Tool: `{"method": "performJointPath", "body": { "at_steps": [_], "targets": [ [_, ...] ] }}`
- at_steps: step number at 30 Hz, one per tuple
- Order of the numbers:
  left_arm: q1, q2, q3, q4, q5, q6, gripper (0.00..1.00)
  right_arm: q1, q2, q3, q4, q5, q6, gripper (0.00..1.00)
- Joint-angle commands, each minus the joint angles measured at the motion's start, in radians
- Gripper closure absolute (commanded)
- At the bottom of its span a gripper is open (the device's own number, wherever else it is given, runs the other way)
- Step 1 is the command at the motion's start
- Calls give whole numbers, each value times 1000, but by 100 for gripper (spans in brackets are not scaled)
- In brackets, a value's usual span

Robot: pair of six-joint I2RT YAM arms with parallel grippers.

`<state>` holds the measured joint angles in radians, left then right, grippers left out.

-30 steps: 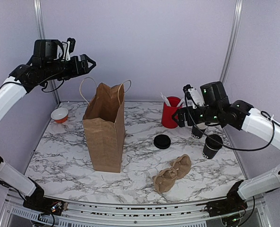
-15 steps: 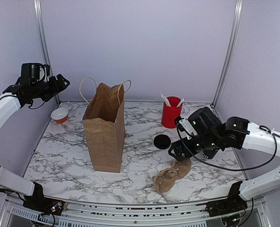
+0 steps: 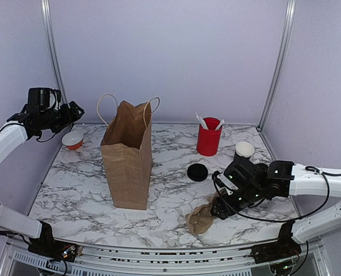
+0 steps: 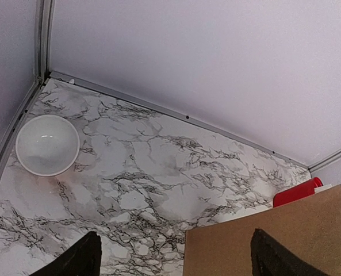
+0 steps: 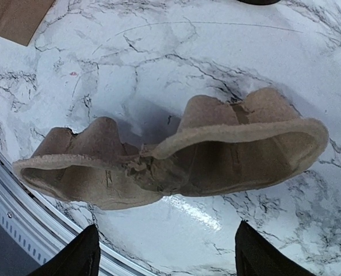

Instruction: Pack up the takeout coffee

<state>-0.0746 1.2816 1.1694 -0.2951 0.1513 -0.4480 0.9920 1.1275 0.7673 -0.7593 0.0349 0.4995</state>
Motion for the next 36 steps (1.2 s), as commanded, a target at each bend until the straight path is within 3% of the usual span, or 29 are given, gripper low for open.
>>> {"method": "performJointPath", "body": {
  "at_steps": [1, 10, 17, 24, 36],
  "targets": [
    [11, -41, -17, 41, -7, 25, 10, 10, 83, 70, 80, 17, -44, 23],
    [29, -56, -35, 44, -7, 34, 10, -12, 337, 259, 107, 73, -141, 24],
    [32, -49, -44, 53, 17, 25, 10, -22, 437, 349, 61, 67, -167, 23],
    [39, -33, -48, 61, 47, 16, 10, -20, 451, 352, 5, 43, -189, 24],
    [44, -31, -54, 67, 61, 11, 10, -17, 490, 290, 78, 25, -269, 36]
  ]
}}
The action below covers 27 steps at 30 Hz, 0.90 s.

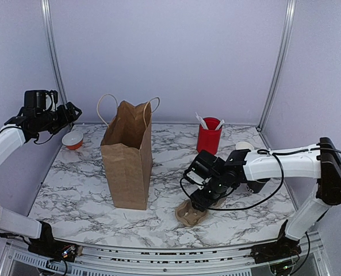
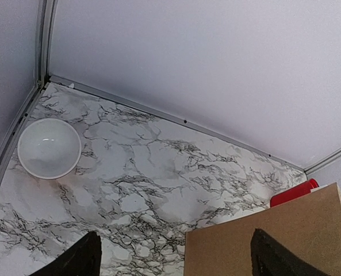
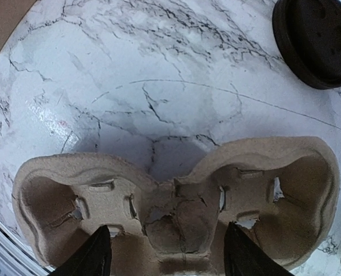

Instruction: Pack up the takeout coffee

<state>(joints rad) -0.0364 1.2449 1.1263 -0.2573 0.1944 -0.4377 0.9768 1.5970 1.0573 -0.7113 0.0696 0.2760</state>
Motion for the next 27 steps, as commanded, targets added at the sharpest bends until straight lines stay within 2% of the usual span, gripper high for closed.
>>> {"method": "performJointPath", "body": {
  "at_steps": [1, 27],
  "targets": [
    [6, 8, -11, 29, 20, 1, 10, 0, 24, 3, 29, -8, -53, 37],
    [6, 25, 3, 30, 96, -7, 10, 22, 133, 36, 23, 11, -95, 46]
  ]
}}
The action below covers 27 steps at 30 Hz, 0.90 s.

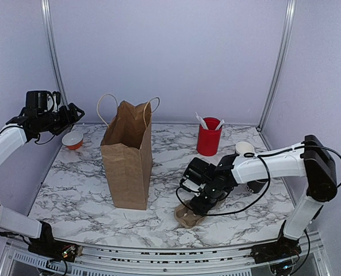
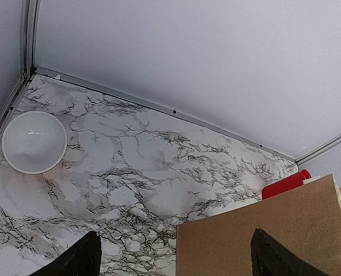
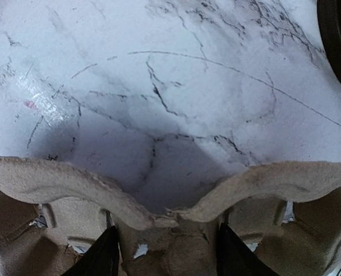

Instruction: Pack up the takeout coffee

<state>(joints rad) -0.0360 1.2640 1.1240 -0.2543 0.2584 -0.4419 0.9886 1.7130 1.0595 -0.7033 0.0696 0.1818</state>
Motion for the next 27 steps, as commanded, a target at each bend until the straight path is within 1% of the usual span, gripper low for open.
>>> {"method": "performJointPath", "body": {
  "at_steps": [1, 5, 9, 12, 16, 19, 22, 25, 27],
  "targets": [
    [6, 6, 7, 26, 39, -4, 9, 10, 17, 36, 14, 14, 1, 48],
    [5, 3, 23, 25, 79, -15, 10, 10, -1, 43, 18, 16, 17, 55],
    [4, 2, 58, 11, 109, -33, 10, 11, -47, 48, 18, 36, 32, 60],
    [4, 5, 94, -17, 144, -49, 12, 10, -94, 53, 17, 52, 39, 61],
    [3, 5, 168, -78, 193, -52, 17, 10, -167, 64, 16, 71, 45, 61],
    [0, 14, 246, -135, 247, -57, 23, 9, -230, 71, 20, 95, 44, 62],
    [-10, 11, 299, -168, 270, -63, 28, 8, -292, 81, 38, 124, 34, 62],
    [-36, 5, 344, -198, 286, -61, 34, 7, -330, 103, 52, 144, 27, 62],
    [-73, 8, 377, -217, 310, -51, 39, 6, -345, 128, 56, 155, 20, 62]
  ]
}}
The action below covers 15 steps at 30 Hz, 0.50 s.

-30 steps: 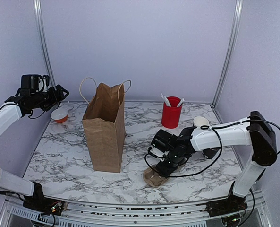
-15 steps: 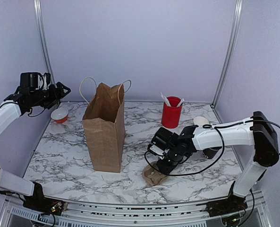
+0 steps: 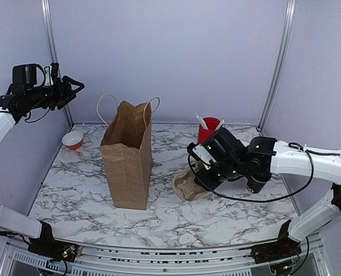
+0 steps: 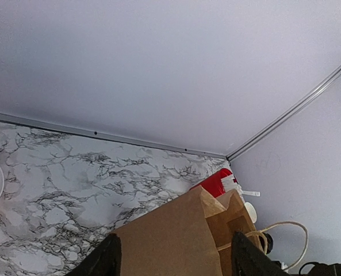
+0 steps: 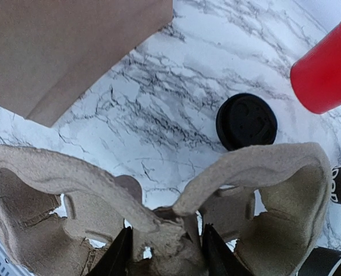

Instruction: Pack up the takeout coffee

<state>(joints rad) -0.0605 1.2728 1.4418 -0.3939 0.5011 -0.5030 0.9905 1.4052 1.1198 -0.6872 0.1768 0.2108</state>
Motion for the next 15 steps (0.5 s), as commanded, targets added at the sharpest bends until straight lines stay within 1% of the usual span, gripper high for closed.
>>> {"method": "performJointPath", "body": {
  "at_steps": [1, 5, 7, 9, 13, 14, 15],
  "targets": [
    [-73, 5, 80, -97, 61, 27, 41, 1, -42, 81, 38, 58, -13, 62],
    [-190, 39, 184, -230, -49, 117, 48, -14, -61, 125, 43, 68, -27, 62],
    [-232, 57, 210, -275, -104, 146, 52, -30, -64, 147, 45, 58, -34, 61],
    [-268, 76, 226, -312, -188, 176, 55, -44, -64, 170, 40, 50, -42, 61],
    [-341, 119, 272, -391, -386, 229, 58, -79, -66, 215, 38, 22, -54, 61],
    [-356, 132, 285, -407, -415, 240, 58, -84, -66, 226, 38, 20, -56, 61],
    [-367, 139, 291, -412, -415, 252, 59, -90, -66, 234, 39, 19, -59, 61]
  ]
}}
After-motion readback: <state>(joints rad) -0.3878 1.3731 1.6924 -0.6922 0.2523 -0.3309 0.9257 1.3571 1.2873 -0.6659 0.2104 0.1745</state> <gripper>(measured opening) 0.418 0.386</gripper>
